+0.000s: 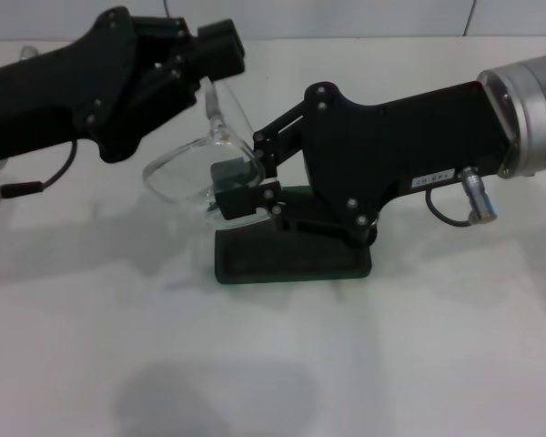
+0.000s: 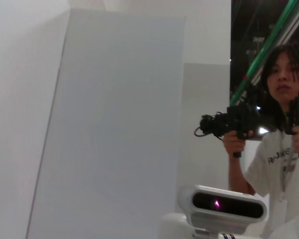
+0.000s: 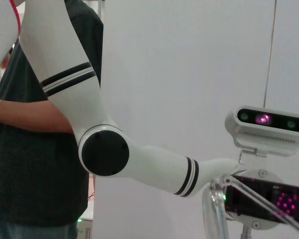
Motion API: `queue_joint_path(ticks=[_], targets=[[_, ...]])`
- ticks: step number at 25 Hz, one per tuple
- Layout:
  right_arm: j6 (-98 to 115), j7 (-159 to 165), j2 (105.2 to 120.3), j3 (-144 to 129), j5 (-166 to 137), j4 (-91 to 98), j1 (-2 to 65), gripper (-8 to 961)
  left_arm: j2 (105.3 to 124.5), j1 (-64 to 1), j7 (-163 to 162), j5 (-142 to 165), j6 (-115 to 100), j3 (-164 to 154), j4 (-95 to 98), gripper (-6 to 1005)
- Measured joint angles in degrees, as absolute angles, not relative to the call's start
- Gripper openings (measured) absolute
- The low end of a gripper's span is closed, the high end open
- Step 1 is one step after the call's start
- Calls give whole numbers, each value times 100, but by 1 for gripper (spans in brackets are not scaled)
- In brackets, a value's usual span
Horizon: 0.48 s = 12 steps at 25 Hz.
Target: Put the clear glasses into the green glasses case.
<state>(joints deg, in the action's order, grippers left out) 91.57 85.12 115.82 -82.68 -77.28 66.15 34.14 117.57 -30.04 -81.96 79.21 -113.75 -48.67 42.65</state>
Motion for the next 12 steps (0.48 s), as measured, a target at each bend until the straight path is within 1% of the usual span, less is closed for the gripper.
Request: queue_joint_path(ticks=[12], targets=[[9212, 8499, 11584, -8199, -7700, 6614, 3367, 117, 11724, -2982, -8094, 7919, -11403, -5079, 4271, 62]])
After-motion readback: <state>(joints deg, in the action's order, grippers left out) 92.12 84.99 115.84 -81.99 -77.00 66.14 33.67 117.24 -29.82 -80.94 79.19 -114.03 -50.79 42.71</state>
